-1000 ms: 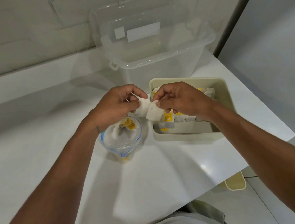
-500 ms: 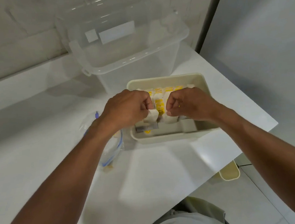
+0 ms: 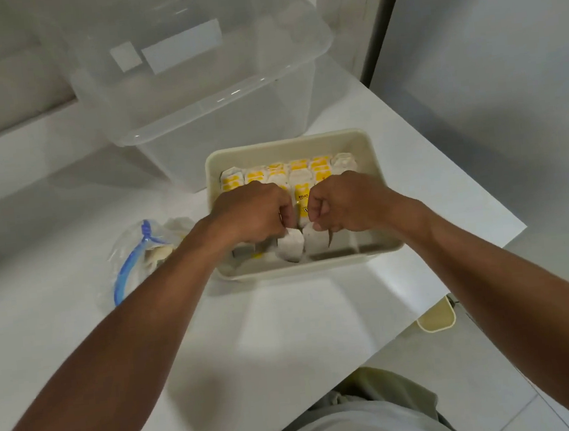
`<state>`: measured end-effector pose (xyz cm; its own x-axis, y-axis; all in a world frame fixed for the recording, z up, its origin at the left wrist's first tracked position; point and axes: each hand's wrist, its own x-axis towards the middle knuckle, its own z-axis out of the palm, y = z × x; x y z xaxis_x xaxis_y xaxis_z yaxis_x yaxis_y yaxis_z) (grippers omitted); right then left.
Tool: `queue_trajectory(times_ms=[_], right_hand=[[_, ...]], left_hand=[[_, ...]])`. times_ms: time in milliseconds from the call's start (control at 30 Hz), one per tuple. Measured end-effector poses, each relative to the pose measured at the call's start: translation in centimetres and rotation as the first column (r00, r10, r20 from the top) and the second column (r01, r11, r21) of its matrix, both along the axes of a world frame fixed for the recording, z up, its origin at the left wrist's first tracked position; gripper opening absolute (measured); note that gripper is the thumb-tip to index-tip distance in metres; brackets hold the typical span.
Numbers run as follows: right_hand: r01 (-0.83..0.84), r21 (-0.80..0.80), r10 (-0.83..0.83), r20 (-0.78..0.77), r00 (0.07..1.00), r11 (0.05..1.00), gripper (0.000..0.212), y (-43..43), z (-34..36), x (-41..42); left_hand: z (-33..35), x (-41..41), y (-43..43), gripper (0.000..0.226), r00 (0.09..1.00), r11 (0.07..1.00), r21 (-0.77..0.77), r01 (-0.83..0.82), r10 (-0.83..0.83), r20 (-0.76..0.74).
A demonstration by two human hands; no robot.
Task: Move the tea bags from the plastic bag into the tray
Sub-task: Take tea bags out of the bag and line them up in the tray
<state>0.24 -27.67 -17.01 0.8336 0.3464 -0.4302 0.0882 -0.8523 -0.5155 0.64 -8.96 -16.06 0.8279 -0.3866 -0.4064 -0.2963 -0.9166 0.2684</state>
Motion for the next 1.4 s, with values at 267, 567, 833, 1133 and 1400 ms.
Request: queue_trajectory(times_ms=[267,567,833,1133,1400], right_hand=[[-0.039,-0.145,0.067,0.197,0.978,0.989,0.008,0.1,-2.0,1.4],[-0.067,-0.227,0.135,0.299,0.945,0.971,0.027,0.1,-2.2,1.6],[-0.165,-0.407,0.284,0.254,0.925,0.898,0.037,1.0,-1.9,-0.6],[-0.12,-0.38,0.226,0.248,0.942,0.917,0.035,0.7,-2.4,-0.7],[-0.144,-0.415,0.254,0.223,0.941,0.898,0.035,1.4,-2.1,-0.8]], left_hand=[[-2.0,1.5,0.3,0.016,0.988,0.993,0.033,-0.115,0.112,0.105],[-2.1,1.4,0.3,0.023,0.985,0.993,0.072,-0.09,0.079,0.15],[-2.9,-0.4,-0.5,0.058,0.941,0.962,0.267,-0.048,-0.046,0.335],[-2.8,-0.7,-0.2,0.053,0.955,0.975,0.214,-0.061,-0.005,0.297],[-3.1,-0.5,-0.7,0.052,0.958,0.971,0.229,-0.071,0.002,0.285]])
